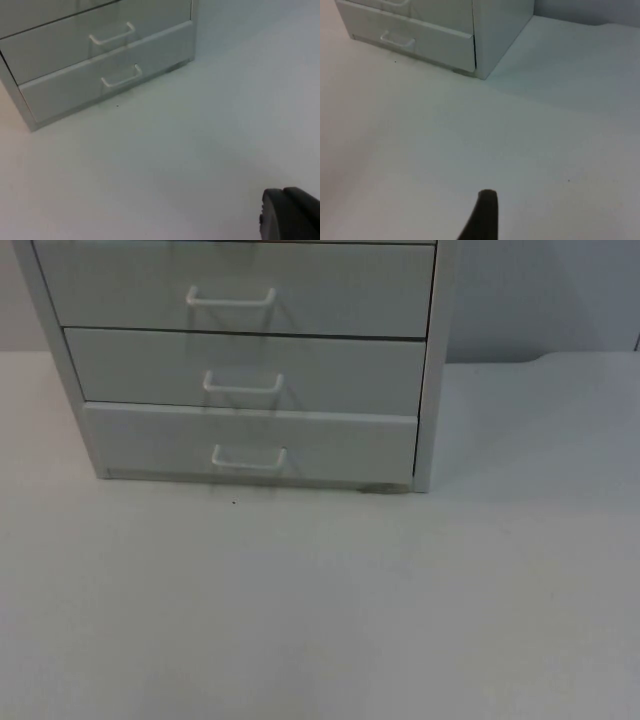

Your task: Open the drawer with the left hand, place the block into the drawer with the right hand, then close the drawer with the left hand.

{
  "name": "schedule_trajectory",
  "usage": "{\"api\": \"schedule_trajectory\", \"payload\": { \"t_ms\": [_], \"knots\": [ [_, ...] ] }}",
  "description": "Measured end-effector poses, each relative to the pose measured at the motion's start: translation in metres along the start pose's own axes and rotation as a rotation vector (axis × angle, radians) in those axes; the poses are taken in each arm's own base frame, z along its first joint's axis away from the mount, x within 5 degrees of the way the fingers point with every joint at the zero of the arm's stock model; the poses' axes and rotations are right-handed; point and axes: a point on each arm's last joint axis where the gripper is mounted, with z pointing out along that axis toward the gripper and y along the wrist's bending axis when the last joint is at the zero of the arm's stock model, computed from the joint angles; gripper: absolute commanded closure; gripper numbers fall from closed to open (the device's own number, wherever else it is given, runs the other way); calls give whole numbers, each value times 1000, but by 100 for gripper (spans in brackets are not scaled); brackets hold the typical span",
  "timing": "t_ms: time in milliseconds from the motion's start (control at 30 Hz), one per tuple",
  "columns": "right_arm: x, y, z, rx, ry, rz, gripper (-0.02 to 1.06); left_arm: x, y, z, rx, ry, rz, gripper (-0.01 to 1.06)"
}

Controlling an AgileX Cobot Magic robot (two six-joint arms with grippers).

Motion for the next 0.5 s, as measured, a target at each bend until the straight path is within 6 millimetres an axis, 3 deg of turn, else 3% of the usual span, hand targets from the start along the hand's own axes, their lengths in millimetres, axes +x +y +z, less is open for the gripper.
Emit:
{"api": "schedule_trajectory", "payload": {
  "t_ms": [367,467,500],
  "knots": [
    [1,0,1,-4,5,0,29,0,0,0,0,2,-11,105],
    [1,0,1,-4,5,0,29,0,0,0,0,2,-11,88],
    [1,0,1,-4,5,-2,29,0,0,0,0,2,-9,88]
  ]
}}
